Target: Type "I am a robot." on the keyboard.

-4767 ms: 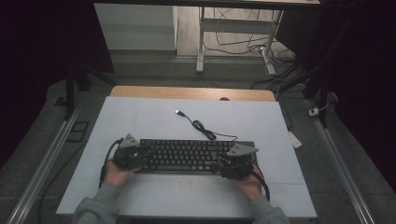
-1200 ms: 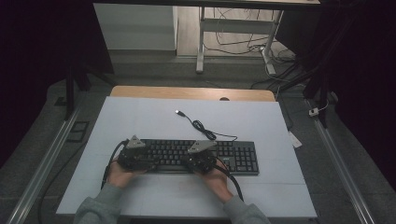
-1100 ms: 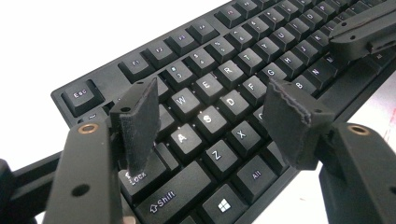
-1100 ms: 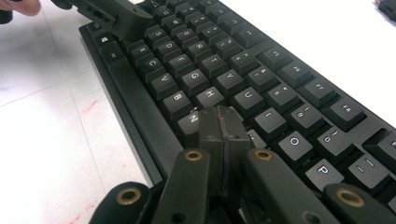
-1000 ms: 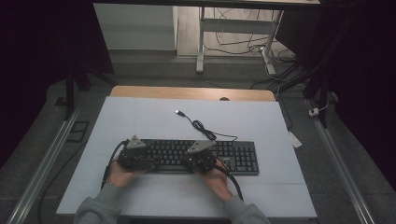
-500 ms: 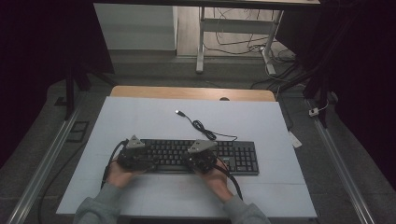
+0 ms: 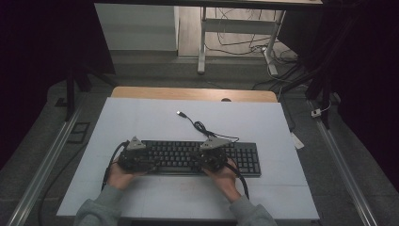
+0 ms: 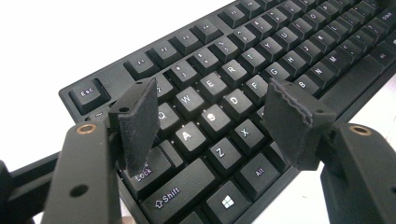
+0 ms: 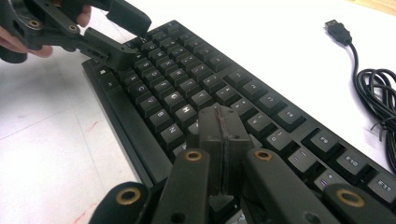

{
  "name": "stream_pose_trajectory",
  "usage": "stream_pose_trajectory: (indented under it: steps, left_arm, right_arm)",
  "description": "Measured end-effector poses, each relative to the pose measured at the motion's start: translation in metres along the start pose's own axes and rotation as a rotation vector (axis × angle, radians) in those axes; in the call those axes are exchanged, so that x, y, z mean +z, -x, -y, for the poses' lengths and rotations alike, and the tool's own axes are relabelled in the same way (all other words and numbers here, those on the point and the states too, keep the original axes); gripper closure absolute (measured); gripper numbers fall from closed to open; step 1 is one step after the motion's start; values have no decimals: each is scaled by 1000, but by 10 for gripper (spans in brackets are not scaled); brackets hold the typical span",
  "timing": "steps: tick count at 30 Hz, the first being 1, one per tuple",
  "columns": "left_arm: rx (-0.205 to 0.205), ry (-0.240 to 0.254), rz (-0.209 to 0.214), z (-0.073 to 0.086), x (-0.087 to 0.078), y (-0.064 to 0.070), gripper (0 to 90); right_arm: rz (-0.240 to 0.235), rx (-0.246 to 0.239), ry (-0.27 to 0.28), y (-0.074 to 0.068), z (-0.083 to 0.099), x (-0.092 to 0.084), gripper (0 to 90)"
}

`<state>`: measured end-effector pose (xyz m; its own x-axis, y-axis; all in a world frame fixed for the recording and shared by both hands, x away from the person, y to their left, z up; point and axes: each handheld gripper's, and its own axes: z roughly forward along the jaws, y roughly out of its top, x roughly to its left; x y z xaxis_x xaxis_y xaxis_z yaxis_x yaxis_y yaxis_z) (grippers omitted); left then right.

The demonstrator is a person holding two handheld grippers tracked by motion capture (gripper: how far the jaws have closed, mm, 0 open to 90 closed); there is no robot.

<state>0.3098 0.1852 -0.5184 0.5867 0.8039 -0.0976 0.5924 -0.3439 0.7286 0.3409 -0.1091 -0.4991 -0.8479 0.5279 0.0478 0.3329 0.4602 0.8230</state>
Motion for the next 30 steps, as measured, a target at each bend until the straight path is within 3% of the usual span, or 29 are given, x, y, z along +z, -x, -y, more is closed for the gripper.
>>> stream_pose_trajectory:
  steps: [3, 9, 17, 30]
  left_arm:
    - [3, -3, 1, 0, 0, 0, 354]
    - [6, -6, -3, 0, 1, 1, 351]
    - [17, -17, -5, 1, 3, 2, 347]
    - [26, -27, -10, 2, 5, 2, 343]
  right_arm:
    - [-10, -1, -9, 2, 2, -3, 795]
    - [18, 7, 7, 5, 6, -14, 682]
    - [45, 28, 21, 14, 14, -25, 624]
    - [52, 2, -13, 14, 20, -28, 581]
